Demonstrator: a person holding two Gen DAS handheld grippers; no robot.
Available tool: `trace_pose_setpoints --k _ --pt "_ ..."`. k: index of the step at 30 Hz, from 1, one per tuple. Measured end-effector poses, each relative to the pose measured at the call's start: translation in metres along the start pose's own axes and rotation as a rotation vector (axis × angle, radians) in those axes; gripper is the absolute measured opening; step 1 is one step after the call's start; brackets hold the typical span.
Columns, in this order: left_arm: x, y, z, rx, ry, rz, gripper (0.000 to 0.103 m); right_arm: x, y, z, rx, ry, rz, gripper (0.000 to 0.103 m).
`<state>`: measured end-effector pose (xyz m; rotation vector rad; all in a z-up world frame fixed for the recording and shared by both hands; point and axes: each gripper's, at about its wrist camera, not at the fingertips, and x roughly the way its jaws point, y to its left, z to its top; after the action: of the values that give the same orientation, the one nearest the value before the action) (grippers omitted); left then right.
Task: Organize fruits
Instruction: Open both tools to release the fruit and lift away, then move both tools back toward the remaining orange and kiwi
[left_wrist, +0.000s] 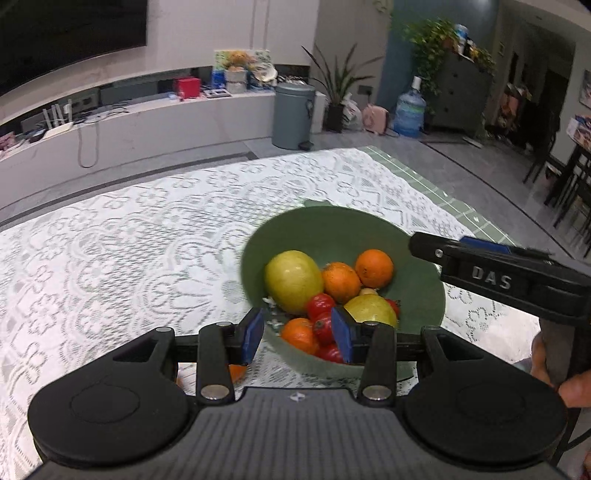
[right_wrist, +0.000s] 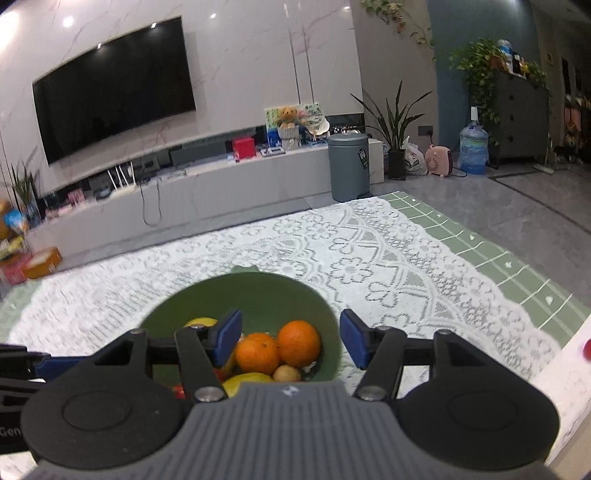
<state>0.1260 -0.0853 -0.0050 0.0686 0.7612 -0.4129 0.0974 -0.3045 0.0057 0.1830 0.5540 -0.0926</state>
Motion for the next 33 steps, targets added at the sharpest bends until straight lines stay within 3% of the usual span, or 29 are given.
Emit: trace_pose_setpoints --k 10,20,33 --pt "-0.028 0.033 -0.015 -0.059 -0.043 0.066 0.05 -0.027 0.036 -0.021 -0.043 -0.068 0.08 0.057" --pt "-0.033 0.072 -0.033 -0.118 -0.022 0.08 0.05 -0.035 0.091 -0.052 -0.195 -0.028 0.181 0.057" --pt "-0.018 0.111 -0.06 -0.174 -0.018 0.038 0.05 -0.017 0.132 -0.079 -0.332 0.054 0.179 0.047"
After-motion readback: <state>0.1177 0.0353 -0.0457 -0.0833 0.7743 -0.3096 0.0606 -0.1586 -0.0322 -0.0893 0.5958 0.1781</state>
